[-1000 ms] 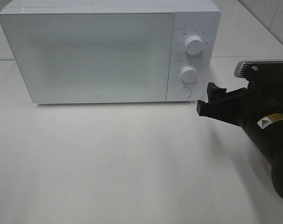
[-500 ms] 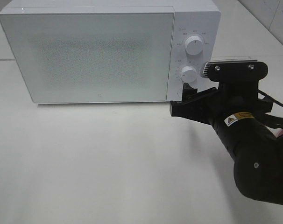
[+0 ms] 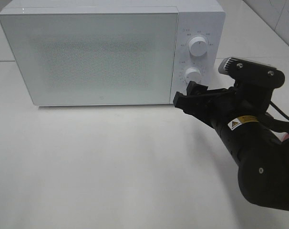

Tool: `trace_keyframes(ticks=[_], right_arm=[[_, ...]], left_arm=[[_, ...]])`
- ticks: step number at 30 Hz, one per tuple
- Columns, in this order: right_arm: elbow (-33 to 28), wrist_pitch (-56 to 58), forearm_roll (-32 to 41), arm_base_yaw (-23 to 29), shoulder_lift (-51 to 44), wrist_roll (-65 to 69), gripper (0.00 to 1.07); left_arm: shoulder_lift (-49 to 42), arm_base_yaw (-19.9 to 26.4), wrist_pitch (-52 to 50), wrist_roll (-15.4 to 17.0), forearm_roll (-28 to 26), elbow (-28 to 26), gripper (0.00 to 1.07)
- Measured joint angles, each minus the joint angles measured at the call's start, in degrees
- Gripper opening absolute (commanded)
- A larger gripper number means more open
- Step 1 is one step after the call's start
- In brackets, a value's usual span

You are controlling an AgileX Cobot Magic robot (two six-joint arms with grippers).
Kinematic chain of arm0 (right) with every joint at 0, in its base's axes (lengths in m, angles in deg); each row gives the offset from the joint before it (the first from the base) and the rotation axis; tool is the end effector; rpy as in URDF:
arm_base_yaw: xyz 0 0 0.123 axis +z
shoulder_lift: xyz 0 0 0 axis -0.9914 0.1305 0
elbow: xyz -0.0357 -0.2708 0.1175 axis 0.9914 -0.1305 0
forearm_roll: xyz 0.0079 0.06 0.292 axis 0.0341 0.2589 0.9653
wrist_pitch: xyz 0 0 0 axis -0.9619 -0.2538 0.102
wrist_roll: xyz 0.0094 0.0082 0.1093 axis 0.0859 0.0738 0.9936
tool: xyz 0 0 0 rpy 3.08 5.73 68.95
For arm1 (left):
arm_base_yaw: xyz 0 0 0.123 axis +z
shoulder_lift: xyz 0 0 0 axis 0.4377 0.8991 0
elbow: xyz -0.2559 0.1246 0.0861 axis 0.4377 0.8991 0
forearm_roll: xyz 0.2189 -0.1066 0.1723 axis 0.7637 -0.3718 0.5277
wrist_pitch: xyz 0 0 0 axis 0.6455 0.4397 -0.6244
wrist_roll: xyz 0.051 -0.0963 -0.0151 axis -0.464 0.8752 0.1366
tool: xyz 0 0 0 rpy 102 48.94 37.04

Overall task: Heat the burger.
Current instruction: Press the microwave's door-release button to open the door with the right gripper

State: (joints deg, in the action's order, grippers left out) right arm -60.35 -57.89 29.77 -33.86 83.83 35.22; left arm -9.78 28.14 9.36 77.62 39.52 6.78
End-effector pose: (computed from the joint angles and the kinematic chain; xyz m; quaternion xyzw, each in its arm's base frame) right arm 0.2472 0.1572 0.1201 0.1020 0.7464 0.0892 0.6515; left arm 0.0369 -0.0118 0.2949 0.0018 0.8511 -0.0493 0.5227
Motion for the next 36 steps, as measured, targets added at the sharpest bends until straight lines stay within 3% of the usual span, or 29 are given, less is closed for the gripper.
trace_keyframes(ticks=[6, 7, 22, 36], right_arm=[[0.0, 0.0, 0.0, 0.0, 0.0, 16.56, 0.55], [0.0, 0.17, 0.0, 0.0, 0.0, 24.06, 0.52], [0.0, 1.49, 0.0, 0.0, 0.0, 65.2, 0.03], [0.0, 3.32, 0.0, 0.0, 0.0, 70.53, 0.0]], left_arm=[[0.0, 0.0, 0.0, 0.0, 0.0, 0.0, 1.0], [0.0, 0.0, 0.0, 0.0, 0.0, 0.0, 1.0], [0.0, 0.0, 0.0, 0.0, 0.0, 0.0, 1.0], [0.0, 0.0, 0.0, 0.0, 0.0, 0.0, 1.0]])
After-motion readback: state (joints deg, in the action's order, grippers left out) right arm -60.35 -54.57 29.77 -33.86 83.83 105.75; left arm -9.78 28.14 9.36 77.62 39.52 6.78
